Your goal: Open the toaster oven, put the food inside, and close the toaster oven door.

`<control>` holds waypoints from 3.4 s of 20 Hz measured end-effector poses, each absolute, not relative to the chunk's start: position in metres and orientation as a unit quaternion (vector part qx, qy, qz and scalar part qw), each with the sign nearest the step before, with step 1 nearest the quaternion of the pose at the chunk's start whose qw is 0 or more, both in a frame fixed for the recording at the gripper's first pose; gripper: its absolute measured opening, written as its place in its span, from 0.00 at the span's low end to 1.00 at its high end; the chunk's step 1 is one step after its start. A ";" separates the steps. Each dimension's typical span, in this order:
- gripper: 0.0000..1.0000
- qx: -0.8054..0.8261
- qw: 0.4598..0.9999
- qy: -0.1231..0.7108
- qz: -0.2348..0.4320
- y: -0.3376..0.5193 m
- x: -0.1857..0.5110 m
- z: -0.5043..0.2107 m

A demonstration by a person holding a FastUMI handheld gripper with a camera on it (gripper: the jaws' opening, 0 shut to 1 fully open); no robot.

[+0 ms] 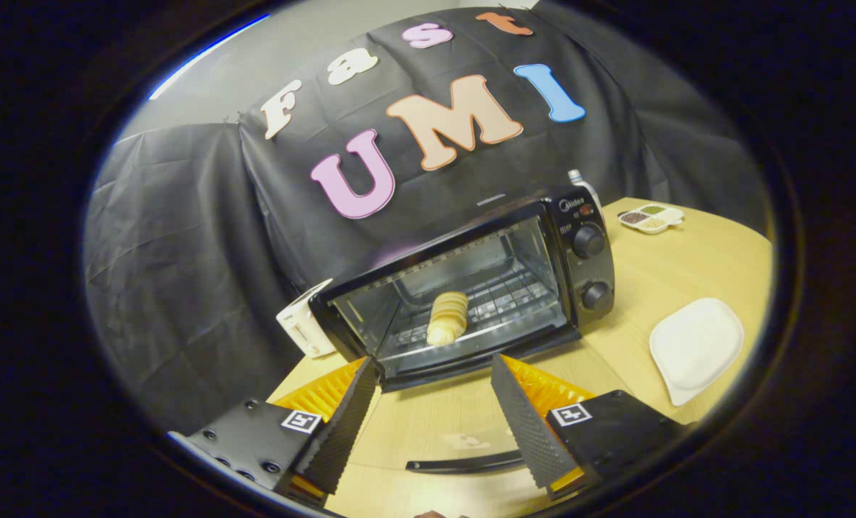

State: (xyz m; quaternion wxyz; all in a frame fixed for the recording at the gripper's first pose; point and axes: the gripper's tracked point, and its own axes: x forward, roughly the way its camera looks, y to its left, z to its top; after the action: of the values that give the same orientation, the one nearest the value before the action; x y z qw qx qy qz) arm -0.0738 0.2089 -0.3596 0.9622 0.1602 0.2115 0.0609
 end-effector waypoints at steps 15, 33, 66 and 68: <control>0.99 0.039 0.961 0.261 0.082 0.210 -0.168 -0.409; 0.98 -0.010 0.966 0.256 0.015 0.193 -0.147 -0.430; 1.00 -0.010 0.997 0.067 0.021 0.212 -0.033 -0.249; 1.00 -0.014 0.998 0.054 0.018 0.211 -0.034 -0.236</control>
State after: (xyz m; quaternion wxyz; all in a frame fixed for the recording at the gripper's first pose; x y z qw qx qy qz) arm -0.0341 0.2106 -0.2355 0.9983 -0.0139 0.0542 0.0178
